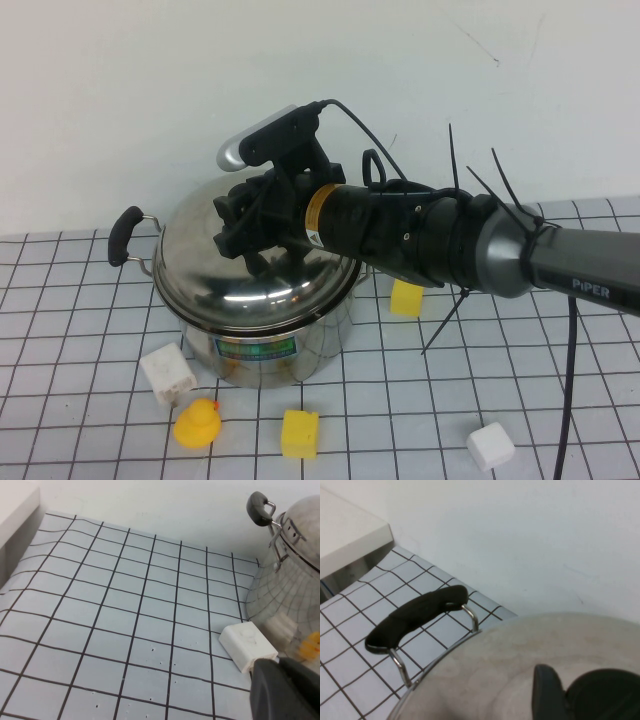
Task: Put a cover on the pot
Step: Place the pot lid on the pot
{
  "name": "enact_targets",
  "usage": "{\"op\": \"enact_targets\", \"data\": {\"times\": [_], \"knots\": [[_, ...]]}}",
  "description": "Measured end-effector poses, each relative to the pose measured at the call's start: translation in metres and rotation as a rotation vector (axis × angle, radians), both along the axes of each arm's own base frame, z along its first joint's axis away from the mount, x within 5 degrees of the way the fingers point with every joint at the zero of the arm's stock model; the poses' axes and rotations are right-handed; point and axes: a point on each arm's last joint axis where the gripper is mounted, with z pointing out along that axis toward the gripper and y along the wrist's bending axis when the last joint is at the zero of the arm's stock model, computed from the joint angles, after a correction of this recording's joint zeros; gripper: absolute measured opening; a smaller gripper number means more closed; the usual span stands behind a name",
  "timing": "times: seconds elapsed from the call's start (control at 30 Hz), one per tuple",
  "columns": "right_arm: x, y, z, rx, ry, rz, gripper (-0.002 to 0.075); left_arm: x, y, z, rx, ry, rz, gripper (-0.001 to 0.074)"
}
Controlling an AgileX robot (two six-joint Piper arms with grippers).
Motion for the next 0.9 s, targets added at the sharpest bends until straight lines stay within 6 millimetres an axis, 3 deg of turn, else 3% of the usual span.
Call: {"op": "enact_targets", "data": {"times": [0.9], "knots": [[0.0003,-0.0021,-0.0005,-0.017,0.018,-0.021,0.0342,0.0,0.0,0.0,0.0,0.0,0.0,-0.0003]]}}
